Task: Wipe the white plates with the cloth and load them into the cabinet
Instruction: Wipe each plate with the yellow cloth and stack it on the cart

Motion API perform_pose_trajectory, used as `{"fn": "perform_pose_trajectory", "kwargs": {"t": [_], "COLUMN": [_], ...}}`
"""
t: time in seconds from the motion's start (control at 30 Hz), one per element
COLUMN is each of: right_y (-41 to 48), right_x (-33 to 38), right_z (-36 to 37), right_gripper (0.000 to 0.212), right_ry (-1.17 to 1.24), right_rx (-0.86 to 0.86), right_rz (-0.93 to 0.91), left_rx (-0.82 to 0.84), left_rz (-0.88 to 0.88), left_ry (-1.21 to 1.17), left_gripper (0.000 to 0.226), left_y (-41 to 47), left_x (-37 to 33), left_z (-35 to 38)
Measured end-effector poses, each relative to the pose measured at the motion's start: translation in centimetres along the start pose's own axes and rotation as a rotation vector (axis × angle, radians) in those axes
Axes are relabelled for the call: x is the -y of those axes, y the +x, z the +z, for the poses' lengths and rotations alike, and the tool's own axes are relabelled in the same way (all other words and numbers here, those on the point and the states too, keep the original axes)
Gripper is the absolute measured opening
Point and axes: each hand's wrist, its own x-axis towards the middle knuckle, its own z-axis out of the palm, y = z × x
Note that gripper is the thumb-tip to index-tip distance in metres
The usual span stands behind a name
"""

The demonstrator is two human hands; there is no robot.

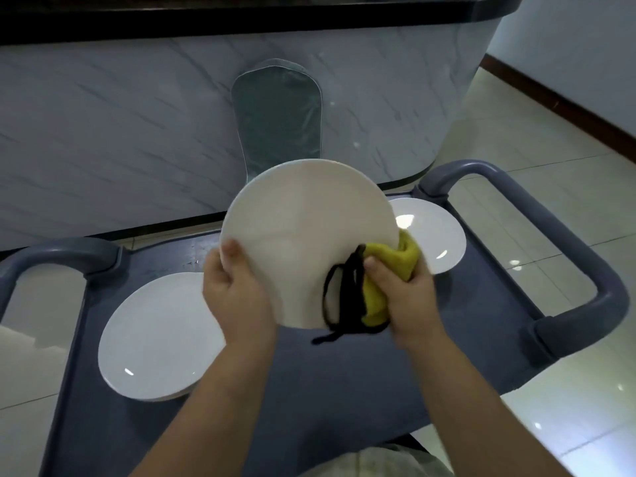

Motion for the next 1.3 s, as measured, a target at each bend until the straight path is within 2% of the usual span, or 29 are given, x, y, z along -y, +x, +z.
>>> {"fn": "perform_pose_trajectory", "kwargs": {"t": [0.07, 0.13, 0.17, 0.2, 0.27, 0.37, 0.4, 0.5, 0.6, 0.63, 0.7, 0.77, 0.8, 0.87, 0.93, 1.0, 1.03, 1.07, 1.1, 1.17, 1.2, 1.23, 1.3], "right_y": [-0.8, -0.3, 0.2, 0.7, 1.4, 1.9, 2.1, 2.7, 2.6, 2.2, 0.6, -1.4, -1.8, -1.2, 0.2, 1.2, 1.4, 1.5, 1.3, 0.6, 0.0, -0.4, -0.3], "right_x": [-2.2, -2.2, -1.7, -0.9, 0.8, 2.4, 2.8, 4.0, 4.0, 3.1, 0.1, -2.4, -2.9, -2.5, -0.8, 0.5, 0.8, 1.0, 1.0, 0.5, 0.1, -0.2, 0.0], "right_z": [0.5, -0.4, -1.4, -2.4, -3.3, -2.0, -1.3, 0.1, 0.1, -0.1, -0.4, -1.0, -1.4, -2.2, -1.9, -0.9, -0.6, -0.6, -1.0, -2.3, -2.9, -3.3, -3.0], "right_gripper": [0.043, 0.037, 0.035, 0.033, 0.035, 0.035, 0.036, 0.037, 0.038, 0.039, 0.045, 0.048, 0.046, 0.043, 0.04, 0.04, 0.041, 0.043, 0.044, 0.045, 0.045, 0.044, 0.044], "right_ry": [0.003, -0.121, -0.21, -0.314, -0.512, -0.698, -0.723, -0.775, -0.674, -0.552, -0.217, -0.098, -0.166, -0.401, -0.614, -0.769, -0.797, -0.77, -0.682, -0.394, -0.313, -0.343, -0.585], "right_rx": [-0.171, -0.268, -0.253, -0.2, -0.018, 0.258, 0.313, 0.364, 0.294, 0.204, -0.008, -0.102, -0.078, 0.041, 0.185, 0.325, 0.344, 0.316, 0.258, 0.146, 0.121, 0.119, 0.153], "right_rz": [0.101, 0.098, 0.046, -0.028, -0.183, -0.276, -0.307, -0.388, -0.391, -0.348, -0.122, 0.061, 0.085, 0.006, -0.143, -0.276, -0.318, -0.323, -0.281, -0.063, 0.043, 0.074, -0.015], "left_rx": [0.017, 0.21, 0.301, 0.356, 0.438, 0.724, 0.74, 0.645, 0.506, 0.433, 0.313, 0.298, 0.338, 0.481, 0.595, 0.597, 0.58, 0.55, 0.495, 0.382, 0.367, 0.392, 0.504], "left_rz": [-0.118, -0.184, -0.178, -0.132, 0.069, 0.446, 0.549, 0.602, 0.486, 0.381, 0.153, 0.073, 0.104, 0.241, 0.499, 0.776, 0.813, 0.739, 0.579, 0.273, 0.224, 0.238, 0.408], "left_ry": [0.032, 0.123, 0.151, 0.156, 0.185, 0.527, 0.614, 0.486, 0.334, 0.304, 0.269, 0.274, 0.297, 0.367, 0.491, 0.601, 0.597, 0.555, 0.468, 0.256, 0.222, 0.243, 0.402], "left_gripper": [0.033, 0.026, 0.024, 0.023, 0.034, 0.031, 0.031, 0.021, 0.015, 0.02, 0.035, 0.035, 0.027, 0.017, 0.026, 0.032, 0.03, 0.026, 0.02, 0.01, 0.012, 0.013, 0.013], "left_y": [-1.6, -1.9, -1.2, -0.1, 2.2, 3.3, 3.3, 3.1, 2.8, 2.6, 2.4, 2.4, 2.5, 2.2, 1.6, 1.0, 0.8, 0.9, 1.2, 2.1, 2.4, 2.5, 2.0], "left_x": [2.2, 3.9, 4.2, 4.1, 3.0, 0.3, -0.3, -1.6, -1.2, -0.7, 0.3, 1.3, 1.6, 1.1, 0.3, -0.4, -0.6, -0.8, -1.1, -1.1, -1.1, -1.2, -1.3], "left_z": [0.1, -0.7, -1.3, -1.8, -2.2, -0.7, -0.1, 0.4, -0.3, -0.5, -1.1, -1.9, -2.1, -2.0, -1.1, -0.2, 0.0, -0.1, -0.3, -1.1, -1.5, -1.6, -1.3]}}
